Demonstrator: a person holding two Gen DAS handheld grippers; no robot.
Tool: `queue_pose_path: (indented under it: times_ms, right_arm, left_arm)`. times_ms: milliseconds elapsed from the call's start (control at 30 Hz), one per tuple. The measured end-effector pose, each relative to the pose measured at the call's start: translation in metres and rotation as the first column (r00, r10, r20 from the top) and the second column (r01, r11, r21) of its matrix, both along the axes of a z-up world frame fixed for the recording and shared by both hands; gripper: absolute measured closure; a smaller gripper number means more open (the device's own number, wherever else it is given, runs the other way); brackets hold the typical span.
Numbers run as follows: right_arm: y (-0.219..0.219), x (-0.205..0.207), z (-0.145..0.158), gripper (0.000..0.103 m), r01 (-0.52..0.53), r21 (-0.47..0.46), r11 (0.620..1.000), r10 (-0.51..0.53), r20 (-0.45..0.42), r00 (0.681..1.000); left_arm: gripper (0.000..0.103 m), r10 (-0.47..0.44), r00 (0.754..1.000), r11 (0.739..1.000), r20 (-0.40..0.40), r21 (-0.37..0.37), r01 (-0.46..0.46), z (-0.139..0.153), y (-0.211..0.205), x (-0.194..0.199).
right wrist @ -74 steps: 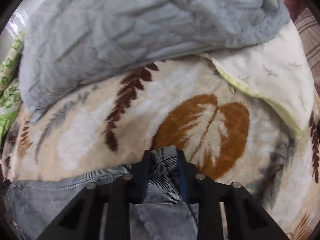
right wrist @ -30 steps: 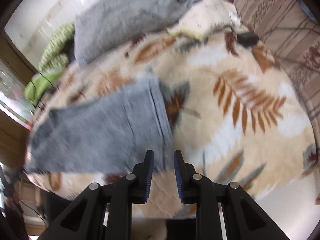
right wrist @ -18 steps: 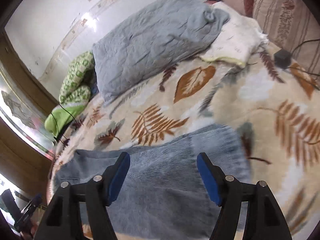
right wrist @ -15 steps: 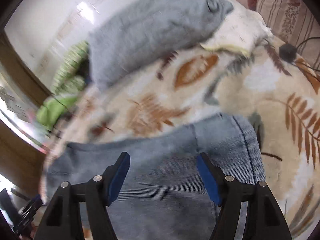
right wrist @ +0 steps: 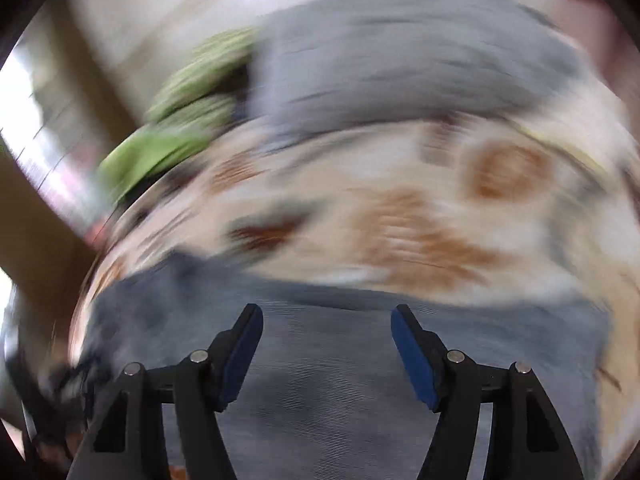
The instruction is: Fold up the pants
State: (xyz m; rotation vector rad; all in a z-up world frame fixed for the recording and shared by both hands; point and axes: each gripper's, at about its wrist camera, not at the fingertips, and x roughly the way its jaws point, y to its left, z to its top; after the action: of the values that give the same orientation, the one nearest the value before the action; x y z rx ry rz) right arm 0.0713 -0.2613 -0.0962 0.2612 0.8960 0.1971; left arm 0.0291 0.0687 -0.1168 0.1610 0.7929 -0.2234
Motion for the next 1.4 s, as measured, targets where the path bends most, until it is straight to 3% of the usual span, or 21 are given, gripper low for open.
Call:
queue_pose_path:
  times_ms: [167, 367, 467, 667, 733, 833, 967, 1100, 1167, 1267, 1333, 1400]
  right_arm:
    - [0.078, 0.035, -0.014, 0.033, -0.228, -0.125, 0.966, 0.225, -0.037, 0.974]
    - [0.107, 0.068, -0.038, 0.033, -0.340, -0.161, 0.926, 0.324, -0.117, 0.939]
    - [0.118, 0.079, -0.050, 0.034, -0.374, -0.197, 0.906, 0.347, -0.158, 0.925]
    - [0.121, 0.095, -0.067, 0.066, -0.427, -0.227, 0.875, 0.373, -0.243, 0.895]
    - [0.120, 0.098, -0.064, 0.085, -0.439, -0.229, 0.869, 0.384, -0.248, 0.889]
    - [0.121, 0.102, -0.063, 0.099, -0.423, -0.296, 0.856, 0.362, -0.241, 0.901]
    - [0.123, 0.113, -0.067, 0.100, -0.373, -0.335, 0.865, 0.307, -0.235, 0.922]
    - [0.118, 0.126, -0.068, 0.100, -0.260, -0.361, 0.896, 0.194, -0.209, 0.959]
    - [0.107, 0.127, -0.065, 0.101, -0.210, -0.303, 0.929, 0.152, -0.204, 0.967]
    - [0.085, 0.104, -0.043, 0.099, -0.118, -0.170, 0.978, 0.099, -0.120, 0.988]
    - [0.067, 0.078, -0.031, 0.099, -0.073, -0.165, 0.984, 0.057, -0.097, 0.994]
    - [0.043, 0.053, -0.023, 0.099, -0.032, -0.164, 0.986, 0.017, -0.091, 0.996]
  left_arm:
    - [0.045, 0.066, 0.997, 0.997, 0.045, 0.035, -0.067, 0.004, 0.046, -0.007]
    - [0.045, 0.135, 0.991, 0.989, 0.002, 0.053, -0.135, -0.024, 0.074, 0.011]
    - [0.042, 0.146, 0.989, 0.986, 0.038, 0.076, -0.149, -0.033, 0.073, 0.025]
    - [0.042, 0.126, 0.988, 0.981, 0.090, 0.136, -0.137, -0.041, 0.070, 0.051]
    - [0.042, 0.123, 0.988, 0.981, 0.097, 0.137, -0.136, -0.043, 0.070, 0.060]
    - [0.041, 0.114, 0.986, 0.981, 0.120, 0.146, -0.131, -0.045, 0.067, 0.070]
    - [0.032, 0.114, 0.982, 0.977, 0.149, 0.165, -0.138, -0.045, 0.066, 0.091]
    - [0.030, 0.133, 0.981, 0.975, 0.142, 0.161, -0.156, -0.042, 0.068, 0.096]
    - [0.031, 0.144, 0.979, 0.969, 0.146, 0.178, -0.169, -0.038, 0.070, 0.086]
    - [0.031, 0.162, 0.967, 0.964, 0.195, 0.180, -0.198, -0.021, 0.078, 0.059]
    - [0.031, 0.178, 0.958, 0.964, 0.227, 0.155, -0.216, -0.006, 0.081, 0.042]
    - [0.031, 0.166, 0.959, 0.978, 0.232, 0.085, -0.190, 0.013, 0.078, 0.027]
